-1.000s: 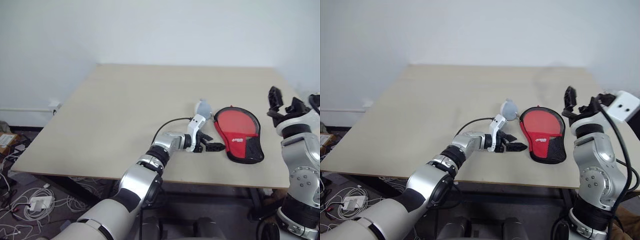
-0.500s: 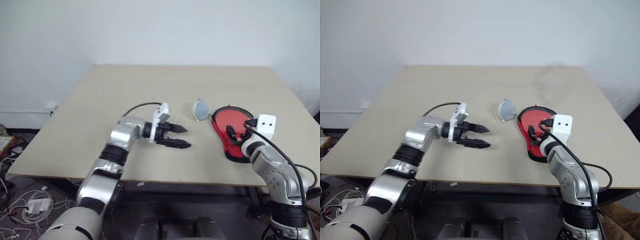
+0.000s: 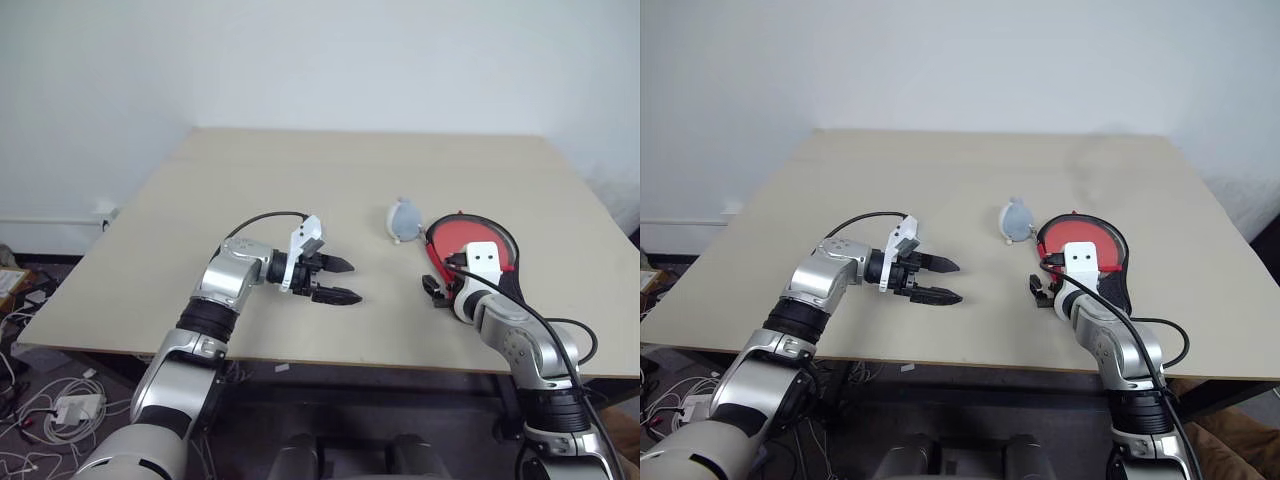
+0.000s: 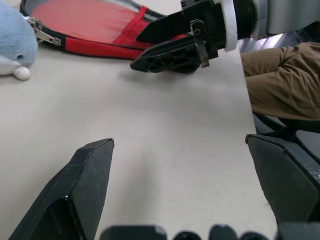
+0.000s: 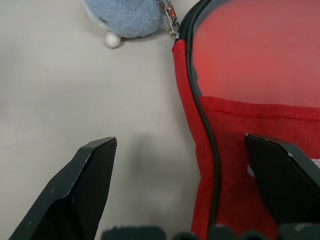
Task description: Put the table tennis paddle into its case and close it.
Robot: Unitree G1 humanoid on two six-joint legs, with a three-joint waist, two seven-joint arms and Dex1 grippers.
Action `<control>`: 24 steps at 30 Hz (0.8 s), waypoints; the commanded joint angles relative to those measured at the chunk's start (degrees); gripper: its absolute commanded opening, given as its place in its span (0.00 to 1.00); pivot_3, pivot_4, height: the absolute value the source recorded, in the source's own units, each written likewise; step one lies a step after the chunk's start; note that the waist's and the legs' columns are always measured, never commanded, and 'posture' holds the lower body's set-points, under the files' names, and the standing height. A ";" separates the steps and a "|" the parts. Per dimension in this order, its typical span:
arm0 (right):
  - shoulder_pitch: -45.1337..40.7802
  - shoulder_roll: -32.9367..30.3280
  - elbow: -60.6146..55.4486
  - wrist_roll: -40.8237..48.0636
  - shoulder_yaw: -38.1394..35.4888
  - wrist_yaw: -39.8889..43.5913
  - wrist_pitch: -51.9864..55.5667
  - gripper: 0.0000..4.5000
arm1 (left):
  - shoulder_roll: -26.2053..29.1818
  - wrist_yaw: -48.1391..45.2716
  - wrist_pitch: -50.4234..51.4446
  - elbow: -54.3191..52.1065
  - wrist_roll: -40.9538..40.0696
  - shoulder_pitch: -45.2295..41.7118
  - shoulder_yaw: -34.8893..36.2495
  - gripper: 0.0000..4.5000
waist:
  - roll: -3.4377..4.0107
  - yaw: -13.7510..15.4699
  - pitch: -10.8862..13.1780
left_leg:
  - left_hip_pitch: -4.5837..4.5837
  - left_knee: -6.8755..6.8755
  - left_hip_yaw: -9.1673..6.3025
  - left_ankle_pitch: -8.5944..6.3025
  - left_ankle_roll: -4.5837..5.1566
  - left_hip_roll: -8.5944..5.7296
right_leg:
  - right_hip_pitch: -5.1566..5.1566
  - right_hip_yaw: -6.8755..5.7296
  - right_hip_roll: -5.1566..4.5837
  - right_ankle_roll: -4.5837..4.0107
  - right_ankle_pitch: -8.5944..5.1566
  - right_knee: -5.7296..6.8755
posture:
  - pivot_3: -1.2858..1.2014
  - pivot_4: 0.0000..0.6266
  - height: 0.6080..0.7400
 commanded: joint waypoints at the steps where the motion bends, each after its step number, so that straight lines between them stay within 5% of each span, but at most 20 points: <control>1: -0.48 -0.67 0.46 -2.91 0.68 -0.19 1.39 0.99 | -1.04 0.45 -2.06 -1.02 -1.17 -1.45 0.76 1.00 | -0.01 0.01 0.00 | 0.00 0.00 0.00 0.00 0.00 0.00 | 0.01 0.00 0.00 0.00 0.00 0.00 | 0.52 0.00 1.00; 13: 0.58 -4.67 -1.46 -11.98 4.08 -0.66 4.99 0.99 | -5.76 3.36 -2.95 -1.64 -0.87 -0.55 -1.27 1.00 | -0.05 1.05 -0.02 | -0.01 0.12 -0.01 0.00 0.00 -0.01 | 0.08 -0.04 0.00 0.01 -0.01 0.00 | 0.52 0.00 1.00; 16: 0.31 -5.03 -2.00 -12.63 3.72 -0.23 5.53 0.86 | -6.57 3.67 -2.31 -2.62 -1.10 -0.20 -1.56 1.00 | -0.05 1.05 -0.02 | -0.01 0.14 -0.01 0.00 0.00 -0.01 | 0.08 -0.04 0.00 0.01 0.00 0.00 | 0.52 0.00 1.00; 24: -0.22 -4.50 -1.12 -14.26 2.91 -0.22 6.35 0.22 | -6.50 4.28 -1.84 -2.46 -1.35 -1.00 -0.89 1.00 | -0.05 0.98 -0.02 | -0.01 0.13 -0.01 0.00 0.00 -0.01 | 0.07 -0.04 0.00 0.01 0.00 0.00 | 0.52 0.00 1.00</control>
